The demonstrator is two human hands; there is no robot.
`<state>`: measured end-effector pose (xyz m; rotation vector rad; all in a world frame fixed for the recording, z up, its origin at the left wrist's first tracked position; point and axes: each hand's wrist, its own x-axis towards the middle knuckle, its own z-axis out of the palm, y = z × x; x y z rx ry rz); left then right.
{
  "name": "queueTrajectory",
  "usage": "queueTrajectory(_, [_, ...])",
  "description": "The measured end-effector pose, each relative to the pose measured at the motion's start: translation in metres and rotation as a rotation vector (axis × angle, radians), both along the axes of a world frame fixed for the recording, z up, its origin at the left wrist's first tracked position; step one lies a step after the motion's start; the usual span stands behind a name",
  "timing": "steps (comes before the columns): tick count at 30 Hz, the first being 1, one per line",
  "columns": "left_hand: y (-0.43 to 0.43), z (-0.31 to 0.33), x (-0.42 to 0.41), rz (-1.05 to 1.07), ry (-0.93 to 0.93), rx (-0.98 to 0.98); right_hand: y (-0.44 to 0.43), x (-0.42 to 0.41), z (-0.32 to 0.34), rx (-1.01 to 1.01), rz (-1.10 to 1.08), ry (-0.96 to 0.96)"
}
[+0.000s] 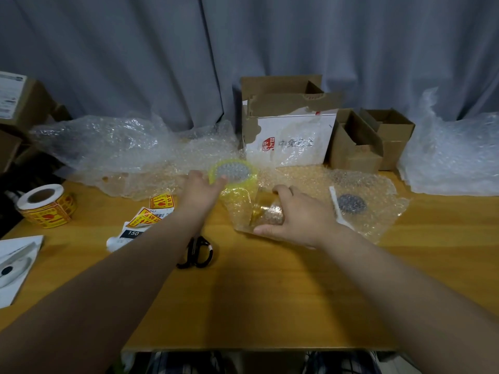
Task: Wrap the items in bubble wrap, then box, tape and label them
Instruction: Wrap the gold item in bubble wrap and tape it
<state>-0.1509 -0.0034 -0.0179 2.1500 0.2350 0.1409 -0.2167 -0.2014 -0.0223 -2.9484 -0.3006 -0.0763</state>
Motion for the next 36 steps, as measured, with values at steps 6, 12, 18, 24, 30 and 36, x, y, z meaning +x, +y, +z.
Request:
queueTrajectory(6, [-0.005, -0.005, 0.027, 0.001, 0.231, -0.105, -0.001, 0.005, -0.003, 0.056, -0.01, -0.029])
queueTrajectory(12, [-0.007, -0.019, 0.04, 0.127, 0.069, -0.338, -0.005, 0.008, -0.003, -0.002, 0.032, 0.007])
queueTrajectory(18, [-0.009, -0.013, 0.04, 0.156, 0.076, -0.392, -0.004, 0.008, -0.005, -0.001, 0.035, -0.052])
queueTrajectory(24, [-0.015, -0.003, 0.036, 0.069, -0.07, -0.248, -0.003, 0.004, -0.004, -0.034, 0.039, -0.072])
queueTrajectory(30, [0.0, 0.023, 0.001, -0.15, -0.491, -0.176, 0.004, -0.004, 0.009, -0.027, 0.169, -0.057])
queueTrajectory(36, [0.038, 0.007, -0.012, 0.038, -0.352, -0.167, 0.027, 0.012, 0.01, -0.058, 0.289, 0.064])
